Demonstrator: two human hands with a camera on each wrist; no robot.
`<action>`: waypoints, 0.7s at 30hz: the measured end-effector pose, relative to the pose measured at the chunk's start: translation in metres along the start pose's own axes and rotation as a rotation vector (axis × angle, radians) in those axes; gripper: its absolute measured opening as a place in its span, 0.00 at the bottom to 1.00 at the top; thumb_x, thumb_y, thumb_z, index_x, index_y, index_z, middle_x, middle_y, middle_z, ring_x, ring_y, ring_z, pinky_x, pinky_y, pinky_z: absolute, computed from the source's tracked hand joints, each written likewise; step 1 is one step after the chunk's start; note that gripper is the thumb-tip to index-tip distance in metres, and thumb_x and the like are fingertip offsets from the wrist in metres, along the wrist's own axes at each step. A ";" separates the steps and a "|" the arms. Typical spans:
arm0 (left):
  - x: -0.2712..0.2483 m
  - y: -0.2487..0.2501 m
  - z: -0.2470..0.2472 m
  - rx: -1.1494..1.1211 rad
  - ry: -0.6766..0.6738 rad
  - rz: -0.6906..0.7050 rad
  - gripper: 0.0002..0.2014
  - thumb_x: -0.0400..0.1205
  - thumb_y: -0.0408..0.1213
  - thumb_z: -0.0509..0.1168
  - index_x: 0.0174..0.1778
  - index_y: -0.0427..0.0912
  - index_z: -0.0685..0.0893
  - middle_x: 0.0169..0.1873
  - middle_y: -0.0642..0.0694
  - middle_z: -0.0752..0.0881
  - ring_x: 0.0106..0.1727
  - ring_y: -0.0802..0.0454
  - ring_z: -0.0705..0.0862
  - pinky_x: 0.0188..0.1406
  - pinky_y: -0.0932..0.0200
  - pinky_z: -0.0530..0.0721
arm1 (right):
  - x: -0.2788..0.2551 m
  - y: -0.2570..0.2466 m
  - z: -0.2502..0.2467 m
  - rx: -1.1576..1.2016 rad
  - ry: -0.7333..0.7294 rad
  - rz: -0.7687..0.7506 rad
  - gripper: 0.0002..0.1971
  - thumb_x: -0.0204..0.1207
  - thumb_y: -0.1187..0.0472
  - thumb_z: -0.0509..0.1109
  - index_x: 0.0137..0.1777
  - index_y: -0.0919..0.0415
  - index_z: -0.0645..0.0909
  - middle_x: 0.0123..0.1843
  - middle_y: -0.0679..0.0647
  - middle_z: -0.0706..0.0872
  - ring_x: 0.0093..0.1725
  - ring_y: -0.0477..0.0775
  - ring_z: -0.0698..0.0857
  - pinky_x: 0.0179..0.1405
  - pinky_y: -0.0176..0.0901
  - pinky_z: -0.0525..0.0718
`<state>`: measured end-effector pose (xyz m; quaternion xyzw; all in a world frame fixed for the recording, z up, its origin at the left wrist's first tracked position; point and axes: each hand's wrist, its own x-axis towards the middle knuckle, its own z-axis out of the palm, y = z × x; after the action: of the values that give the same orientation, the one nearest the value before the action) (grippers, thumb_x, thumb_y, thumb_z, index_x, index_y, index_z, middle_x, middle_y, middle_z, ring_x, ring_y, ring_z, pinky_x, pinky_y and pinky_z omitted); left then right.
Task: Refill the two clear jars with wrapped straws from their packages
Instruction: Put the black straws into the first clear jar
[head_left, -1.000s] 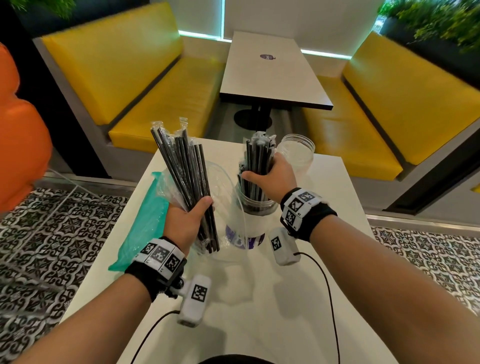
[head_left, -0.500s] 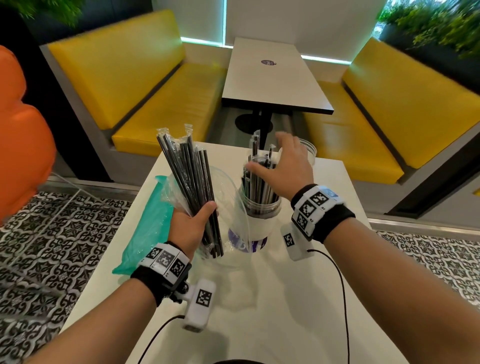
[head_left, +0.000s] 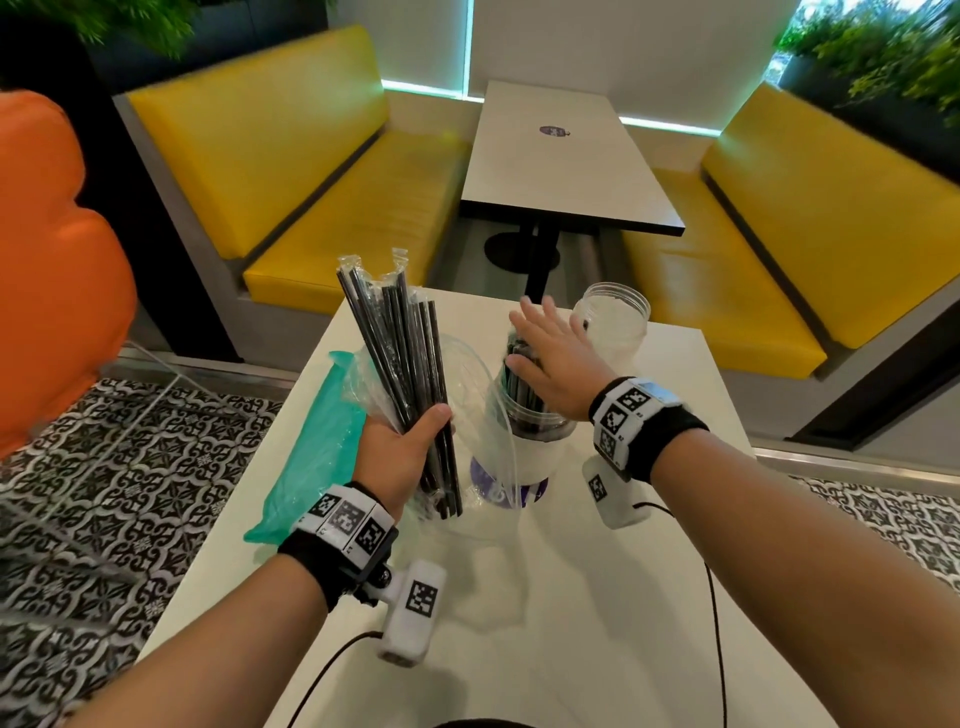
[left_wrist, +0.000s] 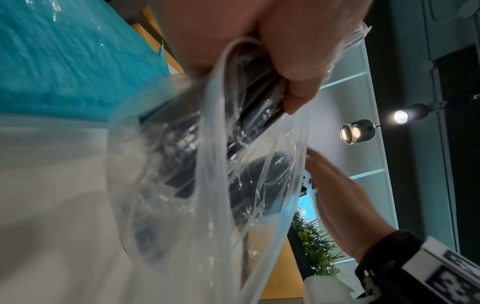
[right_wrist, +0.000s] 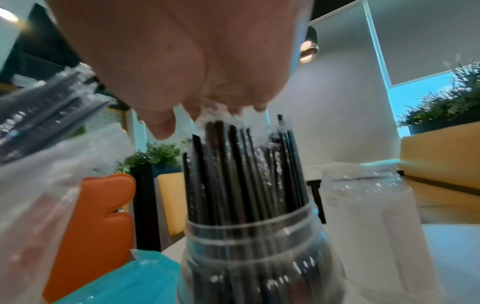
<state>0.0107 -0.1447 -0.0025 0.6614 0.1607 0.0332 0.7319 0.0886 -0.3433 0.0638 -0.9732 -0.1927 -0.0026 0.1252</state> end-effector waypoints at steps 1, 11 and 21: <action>0.000 -0.001 0.000 0.000 -0.006 0.006 0.24 0.73 0.47 0.78 0.57 0.33 0.90 0.50 0.37 0.94 0.53 0.41 0.93 0.60 0.36 0.89 | -0.003 -0.006 -0.005 0.019 0.120 -0.036 0.27 0.85 0.50 0.61 0.82 0.57 0.64 0.85 0.55 0.64 0.84 0.58 0.58 0.83 0.57 0.54; -0.012 0.000 0.018 0.098 -0.150 0.241 0.19 0.82 0.28 0.71 0.59 0.59 0.83 0.56 0.55 0.89 0.59 0.66 0.88 0.62 0.61 0.86 | -0.019 -0.077 0.003 0.570 -0.224 0.120 0.33 0.68 0.38 0.78 0.66 0.56 0.73 0.47 0.44 0.81 0.45 0.47 0.85 0.33 0.34 0.81; -0.011 0.008 0.015 0.149 -0.252 0.157 0.05 0.83 0.41 0.72 0.48 0.59 0.89 0.55 0.40 0.92 0.59 0.44 0.90 0.66 0.34 0.85 | -0.017 -0.073 0.008 0.743 -0.123 0.099 0.24 0.73 0.46 0.77 0.64 0.57 0.77 0.53 0.53 0.84 0.47 0.54 0.88 0.44 0.50 0.90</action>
<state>0.0053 -0.1608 0.0083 0.7234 0.0176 -0.0051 0.6902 0.0452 -0.2824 0.0731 -0.8680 -0.1405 0.1320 0.4576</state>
